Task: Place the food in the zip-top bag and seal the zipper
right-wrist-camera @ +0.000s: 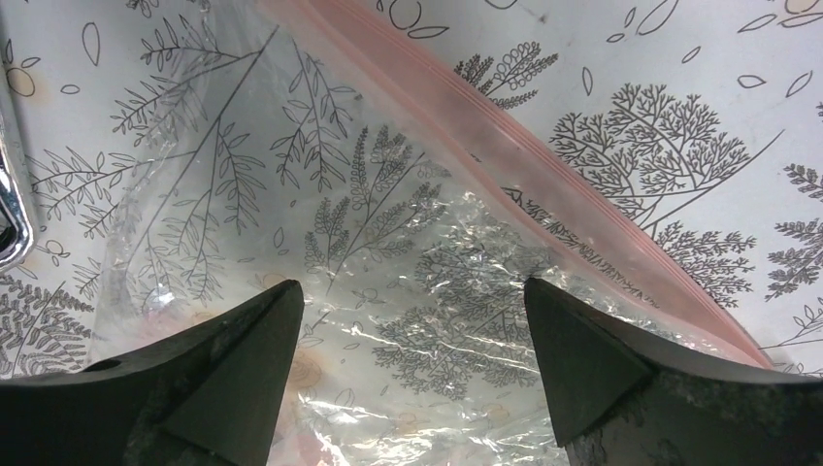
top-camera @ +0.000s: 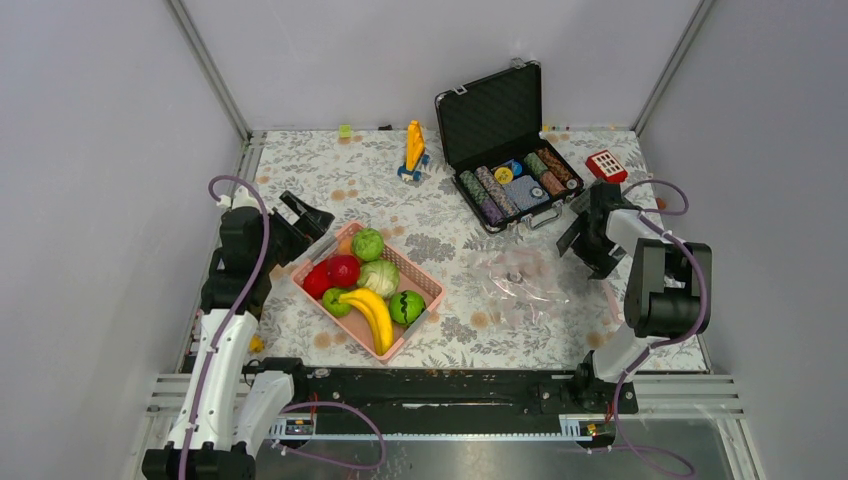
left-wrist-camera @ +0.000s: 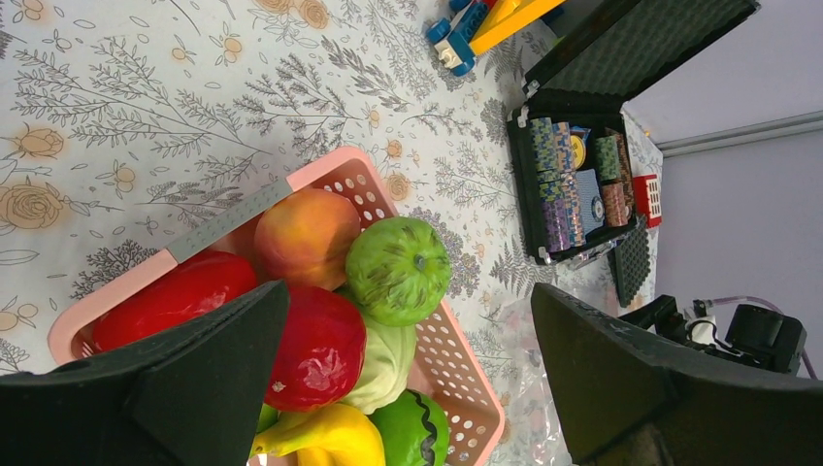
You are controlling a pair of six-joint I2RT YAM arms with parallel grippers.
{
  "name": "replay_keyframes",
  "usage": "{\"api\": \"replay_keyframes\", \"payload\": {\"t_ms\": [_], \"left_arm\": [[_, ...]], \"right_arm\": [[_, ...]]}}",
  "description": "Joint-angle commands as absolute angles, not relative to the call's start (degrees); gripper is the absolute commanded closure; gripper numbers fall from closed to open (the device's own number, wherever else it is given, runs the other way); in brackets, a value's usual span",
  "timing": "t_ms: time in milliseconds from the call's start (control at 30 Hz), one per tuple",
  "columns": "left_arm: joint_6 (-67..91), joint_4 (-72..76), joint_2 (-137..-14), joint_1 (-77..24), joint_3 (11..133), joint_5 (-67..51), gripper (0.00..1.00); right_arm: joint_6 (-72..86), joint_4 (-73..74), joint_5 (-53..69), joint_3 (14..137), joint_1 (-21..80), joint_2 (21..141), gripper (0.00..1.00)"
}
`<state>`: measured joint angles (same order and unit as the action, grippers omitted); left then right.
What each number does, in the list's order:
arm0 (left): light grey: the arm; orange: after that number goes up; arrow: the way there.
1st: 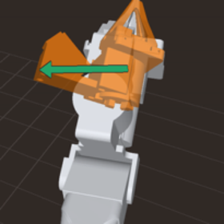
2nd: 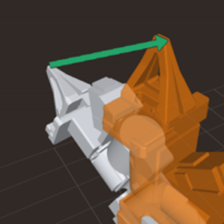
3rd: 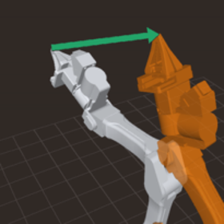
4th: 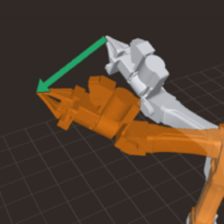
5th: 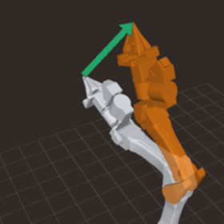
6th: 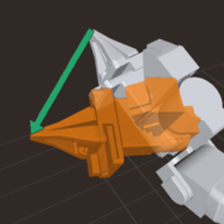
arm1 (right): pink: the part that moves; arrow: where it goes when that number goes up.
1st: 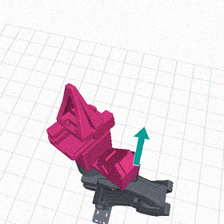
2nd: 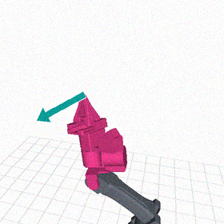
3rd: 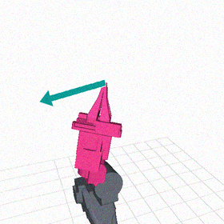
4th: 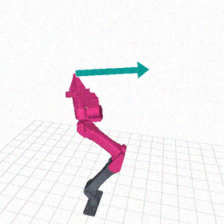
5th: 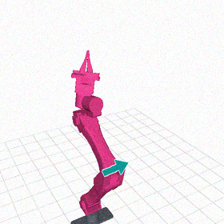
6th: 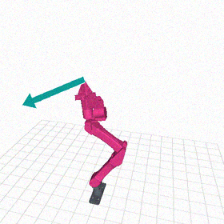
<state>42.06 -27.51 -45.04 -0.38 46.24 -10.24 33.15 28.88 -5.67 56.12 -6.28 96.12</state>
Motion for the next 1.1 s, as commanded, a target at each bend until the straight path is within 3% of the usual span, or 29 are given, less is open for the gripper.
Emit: {"api": "replay_keyframes", "payload": {"t_ms": [0,167,467,833,1067], "left_arm": [[42.09,-26.91,-45.16,-0.35,46.85,-8.97,0.01],[42.1,-26.83,-45.59,-0.36,46.85,-8.96,0.01],[42.01,-27.34,-46.25,-0.35,47.45,-8.5,0.01],[41.93,-28.47,-46.0,-0.4,48.14,-6.25,0.01],[41.86,-30.07,-46.15,-0.4,49.01,-4.14,0.01]], "right_arm": [[35.55,28.44,-11.11,57.68,-4.74,96.05,0.09],[37.1,27.66,-12.11,58.0,-3.9,96.73,0.17],[39.02,29.88,-16.36,62.11,2.98,100.3,0.05],[36.67,31.68,-17.38,67.05,3.03,105.34,0.05],[39.84,35.91,-19.0,71.7,2.91,110.08,0.11]]}}
